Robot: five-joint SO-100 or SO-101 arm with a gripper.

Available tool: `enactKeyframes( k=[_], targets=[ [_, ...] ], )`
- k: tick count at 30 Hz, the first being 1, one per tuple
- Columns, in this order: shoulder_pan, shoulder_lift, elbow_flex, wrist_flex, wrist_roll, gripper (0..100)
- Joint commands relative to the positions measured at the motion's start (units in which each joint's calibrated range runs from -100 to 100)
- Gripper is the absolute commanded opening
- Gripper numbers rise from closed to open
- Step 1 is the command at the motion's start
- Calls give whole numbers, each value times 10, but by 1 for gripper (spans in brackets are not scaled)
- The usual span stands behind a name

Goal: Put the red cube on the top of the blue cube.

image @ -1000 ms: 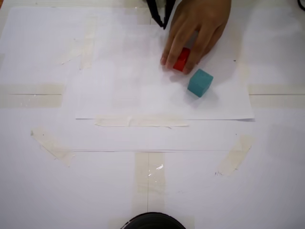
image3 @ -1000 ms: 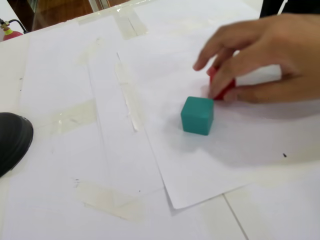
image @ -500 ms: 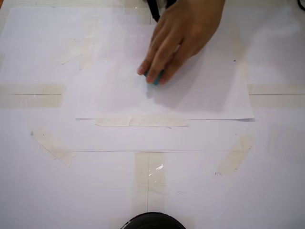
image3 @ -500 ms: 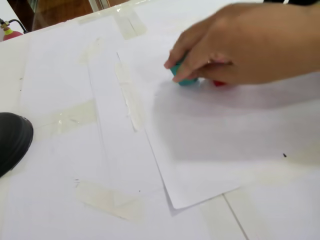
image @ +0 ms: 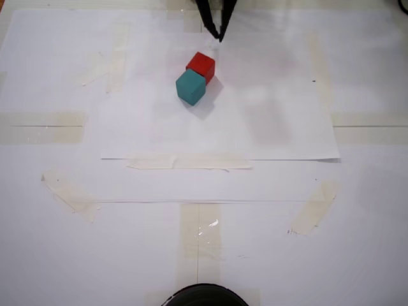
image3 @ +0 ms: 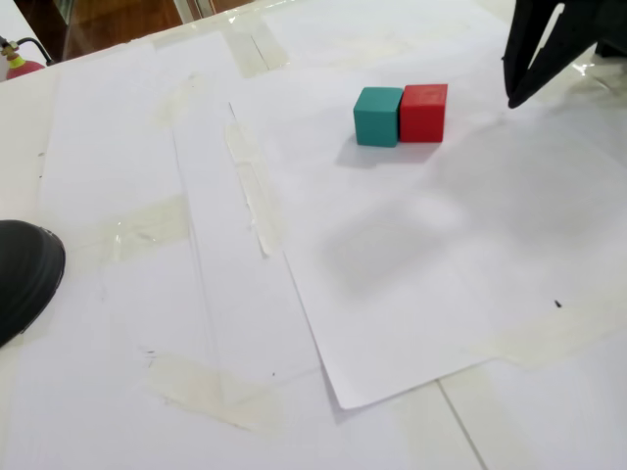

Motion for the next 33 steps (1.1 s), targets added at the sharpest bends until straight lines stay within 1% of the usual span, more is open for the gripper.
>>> enactKeyframes(
  k=[1, 19, 22, 26, 30, 33],
  targets=[
    [-6, -5, -5, -13, -5, 0],
    [-46, -5, -35, 7, -17, 0],
    [-36, -5, -76, 46, -16, 0],
    [4, -5, -183, 142, -15, 0],
    [42, -5, -275, 195, -17, 0],
    [57, 13, -339, 224, -31, 0]
  ],
)
